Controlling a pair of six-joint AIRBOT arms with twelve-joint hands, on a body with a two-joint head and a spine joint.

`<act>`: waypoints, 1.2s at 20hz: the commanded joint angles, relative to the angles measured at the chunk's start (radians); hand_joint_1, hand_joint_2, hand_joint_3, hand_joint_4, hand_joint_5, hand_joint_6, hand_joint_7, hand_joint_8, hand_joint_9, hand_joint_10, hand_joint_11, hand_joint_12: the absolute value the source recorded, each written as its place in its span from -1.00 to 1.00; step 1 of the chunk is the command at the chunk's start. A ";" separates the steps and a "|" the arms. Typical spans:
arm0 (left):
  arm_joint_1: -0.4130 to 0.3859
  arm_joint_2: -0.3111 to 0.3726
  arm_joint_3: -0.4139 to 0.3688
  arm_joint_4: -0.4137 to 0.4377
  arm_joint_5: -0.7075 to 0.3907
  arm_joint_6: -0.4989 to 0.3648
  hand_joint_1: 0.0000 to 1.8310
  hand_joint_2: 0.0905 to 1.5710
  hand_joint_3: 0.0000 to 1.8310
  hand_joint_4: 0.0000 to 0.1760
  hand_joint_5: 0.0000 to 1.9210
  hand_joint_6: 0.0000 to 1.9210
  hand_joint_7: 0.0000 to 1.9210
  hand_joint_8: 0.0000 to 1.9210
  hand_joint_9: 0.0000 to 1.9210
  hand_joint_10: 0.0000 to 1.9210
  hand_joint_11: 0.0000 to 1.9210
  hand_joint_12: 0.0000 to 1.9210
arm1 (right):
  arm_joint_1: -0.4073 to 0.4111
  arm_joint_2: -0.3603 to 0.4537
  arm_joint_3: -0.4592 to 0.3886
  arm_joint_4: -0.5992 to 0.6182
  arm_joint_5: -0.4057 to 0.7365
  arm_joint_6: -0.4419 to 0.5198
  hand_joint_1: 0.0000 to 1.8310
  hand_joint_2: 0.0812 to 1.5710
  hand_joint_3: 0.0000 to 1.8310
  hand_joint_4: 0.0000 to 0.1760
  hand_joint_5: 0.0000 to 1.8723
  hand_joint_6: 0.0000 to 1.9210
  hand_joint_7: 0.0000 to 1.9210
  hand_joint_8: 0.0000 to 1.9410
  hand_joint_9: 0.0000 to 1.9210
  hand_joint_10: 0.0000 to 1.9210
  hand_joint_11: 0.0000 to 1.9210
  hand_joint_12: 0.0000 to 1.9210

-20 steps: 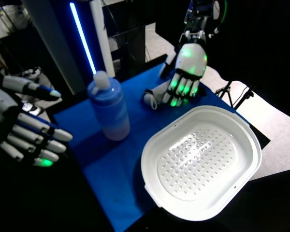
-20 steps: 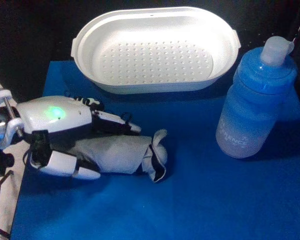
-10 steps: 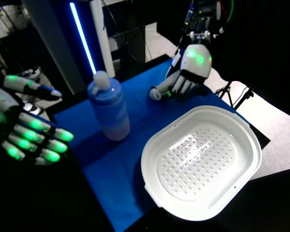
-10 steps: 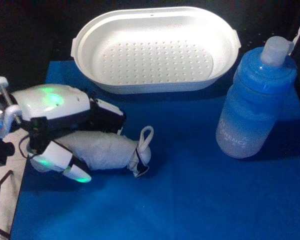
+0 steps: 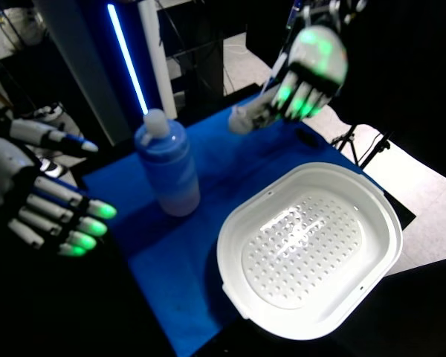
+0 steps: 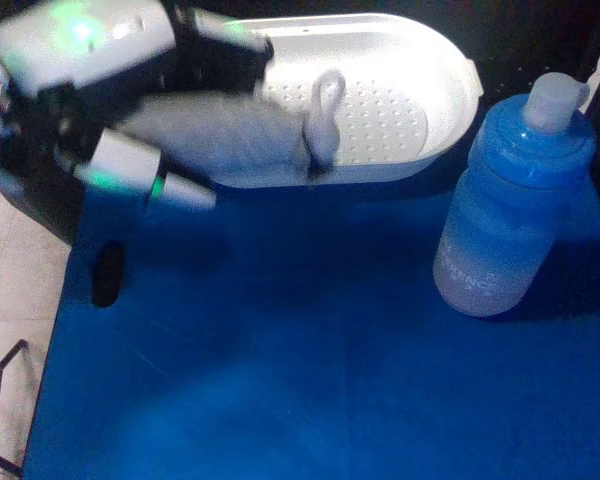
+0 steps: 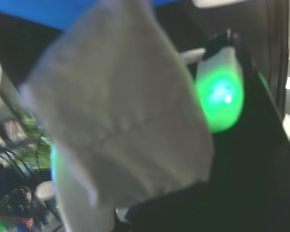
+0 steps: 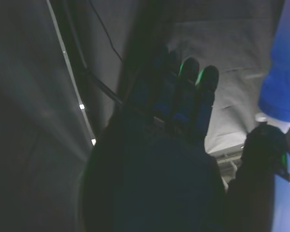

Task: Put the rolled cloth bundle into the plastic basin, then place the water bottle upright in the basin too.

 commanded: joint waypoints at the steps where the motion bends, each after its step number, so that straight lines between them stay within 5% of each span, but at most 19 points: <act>1: -0.024 -0.021 0.022 -0.066 -0.076 0.002 0.95 0.43 -0.99 1.00 -0.30 1.00 0.06 1.00 0.39 1.00 0.47 1.00 | 0.012 -0.003 0.007 -0.003 0.121 0.009 -0.93 0.70 -1.00 -1.00 -0.53 -1.00 -0.61 -1.00 -0.69 -1.00 -1.00 -0.15; 5: -0.038 -0.143 0.154 -0.234 -0.055 0.055 0.85 0.49 -1.00 0.97 -0.38 1.00 -0.20 1.00 0.11 1.00 0.25 1.00 | 0.016 -0.008 0.014 -0.004 0.121 0.009 -0.93 0.70 -1.00 -1.00 -0.53 -1.00 -0.61 -1.00 -0.69 -1.00 -1.00 -0.15; 6: -0.050 -0.183 0.193 -0.265 -0.037 0.068 0.84 0.47 -1.00 0.83 -0.32 1.00 -0.13 1.00 0.17 1.00 0.28 1.00 | 0.016 -0.010 0.016 -0.004 0.121 0.009 -0.93 0.70 -1.00 -1.00 -0.53 -1.00 -0.61 -1.00 -0.69 -1.00 -1.00 -0.15; 8: -0.077 -0.255 0.269 -0.298 0.006 0.069 0.90 0.41 -1.00 1.00 -0.20 1.00 -0.03 1.00 0.26 1.00 0.36 1.00 | 0.016 -0.016 0.023 -0.006 0.121 0.010 -0.93 0.70 -1.00 -1.00 -0.53 -1.00 -0.61 -1.00 -0.69 -1.00 -1.00 -0.15; 13: -0.130 -0.397 0.444 -0.334 0.134 0.085 0.90 0.38 -1.00 1.00 -0.05 1.00 0.14 1.00 0.38 1.00 0.48 1.00 | 0.044 -0.031 0.046 -0.017 0.119 0.019 -0.93 0.70 -1.00 -1.00 -0.53 -1.00 -0.61 -1.00 -0.69 -1.00 -1.00 -0.15; 24: -0.110 -0.566 0.674 -0.381 0.272 0.084 0.91 0.40 -1.00 1.00 -0.21 1.00 0.07 1.00 0.26 1.00 0.42 1.00 | 0.085 -0.072 0.089 -0.068 0.104 0.064 -0.93 0.70 -1.00 -1.00 -0.53 -1.00 -0.61 -1.00 -0.69 -1.00 -1.00 -0.15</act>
